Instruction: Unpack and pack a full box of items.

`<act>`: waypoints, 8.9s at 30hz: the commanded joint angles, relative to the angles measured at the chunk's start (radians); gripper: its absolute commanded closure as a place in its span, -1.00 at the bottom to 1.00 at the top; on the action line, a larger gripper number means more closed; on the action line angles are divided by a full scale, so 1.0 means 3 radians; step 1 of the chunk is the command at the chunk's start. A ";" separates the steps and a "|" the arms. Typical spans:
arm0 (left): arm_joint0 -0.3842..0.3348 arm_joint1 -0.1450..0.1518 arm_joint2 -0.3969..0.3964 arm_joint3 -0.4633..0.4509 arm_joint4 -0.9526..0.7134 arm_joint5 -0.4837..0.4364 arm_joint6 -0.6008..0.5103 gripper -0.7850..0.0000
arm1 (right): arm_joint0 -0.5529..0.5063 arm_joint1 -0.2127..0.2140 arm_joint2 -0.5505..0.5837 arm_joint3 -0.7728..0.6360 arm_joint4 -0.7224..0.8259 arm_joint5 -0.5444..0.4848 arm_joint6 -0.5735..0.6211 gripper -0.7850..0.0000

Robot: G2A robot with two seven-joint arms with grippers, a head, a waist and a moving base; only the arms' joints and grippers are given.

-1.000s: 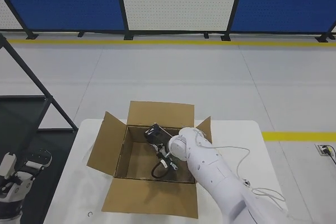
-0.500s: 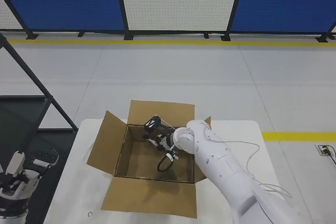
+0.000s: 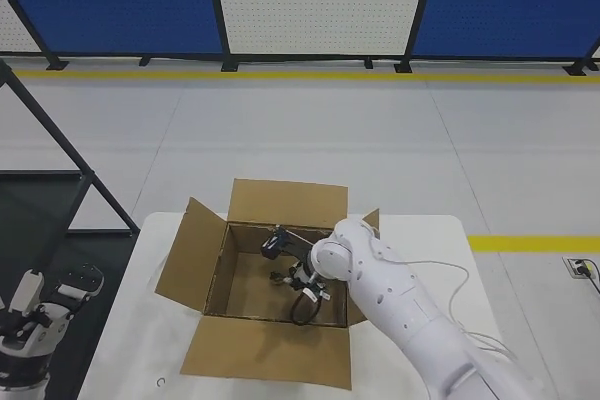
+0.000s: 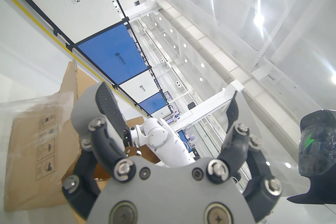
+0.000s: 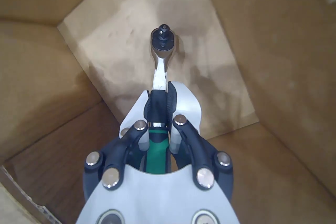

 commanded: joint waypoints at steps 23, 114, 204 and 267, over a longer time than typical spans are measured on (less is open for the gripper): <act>0.0052 -0.0005 -0.0063 0.0047 -0.0045 -0.0020 0.0012 -1.00 | -0.0026 -0.0253 -0.0249 0.0379 -0.0144 0.0562 0.0013 1.00; -0.0081 0.0033 -0.0036 0.0110 -0.0088 -0.0001 -0.0085 -1.00 | 0.0316 -0.0291 0.0010 0.1011 0.0004 -0.0440 -0.0985 1.00; -0.0177 0.0039 0.0194 0.0103 0.0019 0.0056 -0.0147 -1.00 | -0.3124 0.1127 0.2956 -0.4813 0.0316 0.0046 -0.0969 1.00; -0.0314 0.0072 0.0386 0.0033 0.0149 0.0140 -0.0147 -1.00 | -0.4142 0.1318 0.2838 -0.3590 0.0119 0.0899 -0.1449 0.50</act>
